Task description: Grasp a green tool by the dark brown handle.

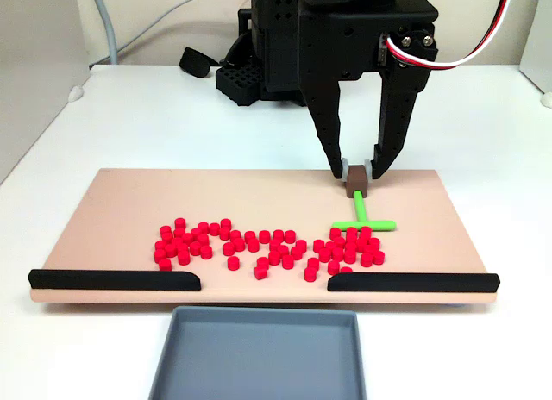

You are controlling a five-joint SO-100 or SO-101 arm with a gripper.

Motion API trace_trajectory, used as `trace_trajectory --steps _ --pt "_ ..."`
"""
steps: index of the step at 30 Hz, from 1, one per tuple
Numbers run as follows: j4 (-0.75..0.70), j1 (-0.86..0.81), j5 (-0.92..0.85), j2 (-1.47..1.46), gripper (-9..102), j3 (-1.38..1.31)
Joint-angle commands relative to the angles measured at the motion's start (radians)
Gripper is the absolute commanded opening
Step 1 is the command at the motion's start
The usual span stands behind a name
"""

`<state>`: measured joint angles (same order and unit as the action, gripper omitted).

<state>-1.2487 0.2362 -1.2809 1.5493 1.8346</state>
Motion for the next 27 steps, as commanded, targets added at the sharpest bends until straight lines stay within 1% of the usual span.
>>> trace_trajectory --steps 1,6,14,16,21,27 --pt "0.003 0.015 0.002 0.011 0 -0.032" --pt "-0.02 0.014 0.002 0.049 0 -0.035" --pt "-0.169 -0.026 -0.052 0.101 0 -0.126" --pt "-0.195 -0.043 -0.081 0.107 0 -0.152" --pt "-0.322 -0.106 -0.192 0.114 0 -0.259" --pt "-0.333 -0.17 -0.245 0.121 0 -0.308"
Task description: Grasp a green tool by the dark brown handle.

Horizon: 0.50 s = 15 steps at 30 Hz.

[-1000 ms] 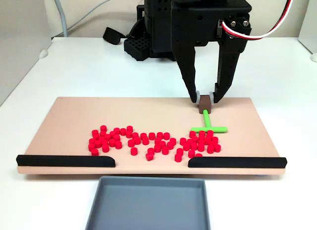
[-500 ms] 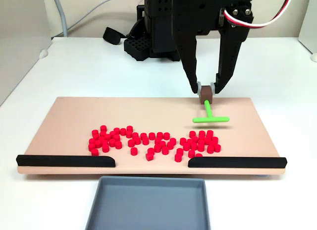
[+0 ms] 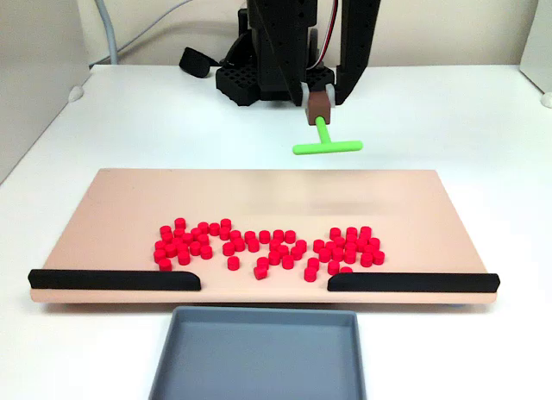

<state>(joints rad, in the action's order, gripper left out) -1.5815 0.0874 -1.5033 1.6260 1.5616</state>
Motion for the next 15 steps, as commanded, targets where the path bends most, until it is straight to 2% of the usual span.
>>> trace_trajectory --steps 1,15 --pt "0.0 -0.031 -0.037 0.041 0 -0.035" --pt "0.005 -0.146 -0.121 -0.006 0 -0.083"
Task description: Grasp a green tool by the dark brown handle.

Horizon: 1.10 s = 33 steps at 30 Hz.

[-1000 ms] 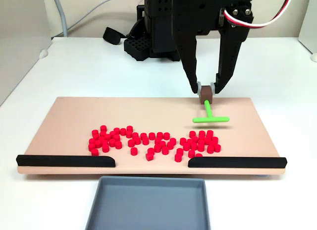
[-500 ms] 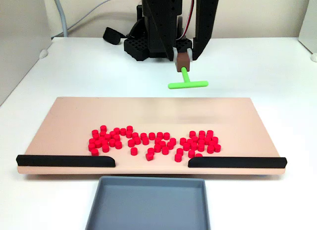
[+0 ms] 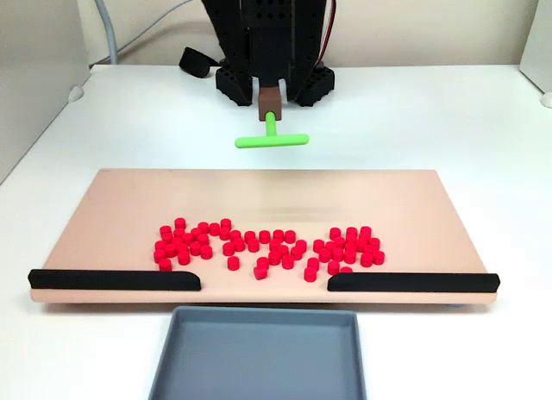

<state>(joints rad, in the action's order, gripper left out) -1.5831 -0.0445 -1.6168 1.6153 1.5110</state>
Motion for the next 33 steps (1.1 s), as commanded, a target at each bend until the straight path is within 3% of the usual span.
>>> trace_trajectory --steps 1,33 --pt "0.011 -0.014 -0.003 0.003 0 -0.032" --pt "0.014 -0.018 -0.015 -0.015 0 -0.021"
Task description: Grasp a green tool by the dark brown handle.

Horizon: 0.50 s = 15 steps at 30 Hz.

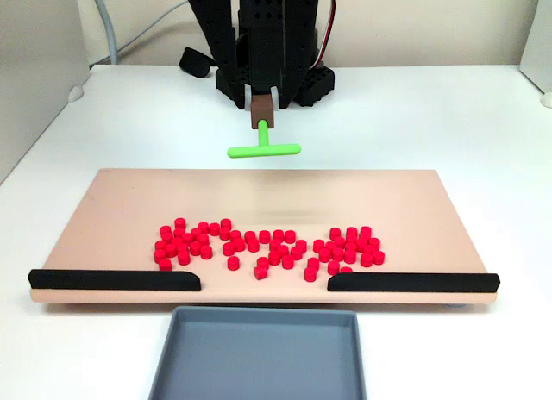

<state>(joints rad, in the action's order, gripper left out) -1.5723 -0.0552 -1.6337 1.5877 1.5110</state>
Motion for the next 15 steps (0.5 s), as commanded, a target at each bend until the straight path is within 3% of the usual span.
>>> trace_trajectory --steps 1,15 --pt "0.003 -0.009 0.002 0.012 0 -0.021" --pt "0.003 -0.008 -0.008 0.032 0 -0.023"
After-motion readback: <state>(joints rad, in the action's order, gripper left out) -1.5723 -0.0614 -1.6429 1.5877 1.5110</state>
